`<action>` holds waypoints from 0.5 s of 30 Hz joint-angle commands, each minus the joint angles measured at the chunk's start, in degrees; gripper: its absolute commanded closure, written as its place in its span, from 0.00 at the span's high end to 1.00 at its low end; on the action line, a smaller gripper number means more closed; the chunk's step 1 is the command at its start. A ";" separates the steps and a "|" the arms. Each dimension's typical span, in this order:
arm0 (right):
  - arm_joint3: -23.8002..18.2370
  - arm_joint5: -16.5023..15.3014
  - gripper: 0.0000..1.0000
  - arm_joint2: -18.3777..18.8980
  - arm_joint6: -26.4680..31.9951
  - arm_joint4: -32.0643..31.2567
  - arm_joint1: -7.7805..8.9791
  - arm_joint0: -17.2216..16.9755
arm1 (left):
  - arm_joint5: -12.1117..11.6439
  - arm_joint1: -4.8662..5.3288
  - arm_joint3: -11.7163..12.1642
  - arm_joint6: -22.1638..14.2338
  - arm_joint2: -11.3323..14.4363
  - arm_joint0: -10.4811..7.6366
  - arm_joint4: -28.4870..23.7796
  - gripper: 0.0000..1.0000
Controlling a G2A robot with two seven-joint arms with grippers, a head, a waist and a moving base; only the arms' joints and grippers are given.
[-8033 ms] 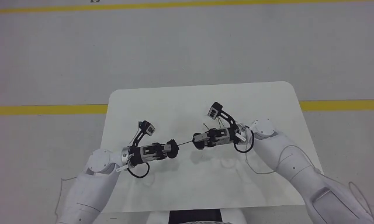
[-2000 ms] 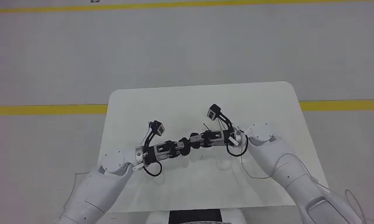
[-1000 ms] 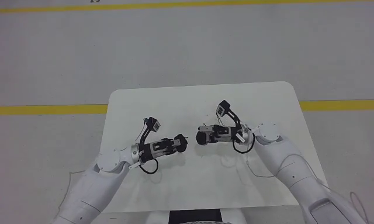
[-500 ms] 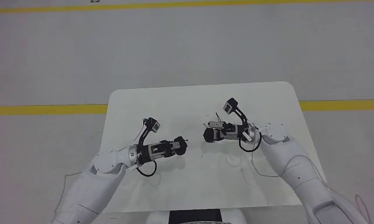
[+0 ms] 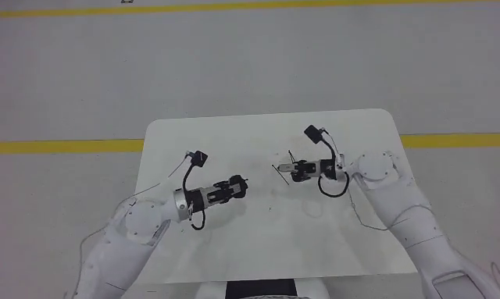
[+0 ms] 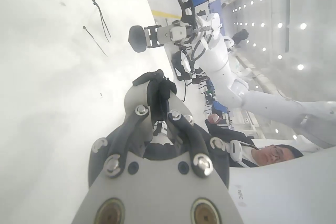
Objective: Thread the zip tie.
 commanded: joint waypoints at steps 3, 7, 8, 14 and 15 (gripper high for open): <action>-0.45 -0.15 1.00 0.07 -0.47 -0.90 0.06 -0.26 | 0.00 0.04 -1.72 0.69 -0.11 0.24 -0.32 0.00; -0.45 -0.15 1.00 0.07 -0.47 -0.90 0.06 -0.26 | 0.00 0.04 -1.72 0.69 -0.11 0.24 -0.32 0.00; -0.45 -0.15 1.00 0.07 -0.47 -0.90 0.06 -0.26 | 0.00 0.04 -1.72 0.69 -0.11 0.24 -0.32 0.00; -2.87 1.88 1.00 -1.77 -0.58 -12.96 0.56 1.49 | 1.23 0.02 -0.42 2.17 1.18 -0.50 1.00 0.00; -2.91 2.02 1.00 -2.09 -0.59 -14.05 0.55 1.99 | 1.27 0.04 -0.07 2.26 1.24 -0.47 0.79 0.00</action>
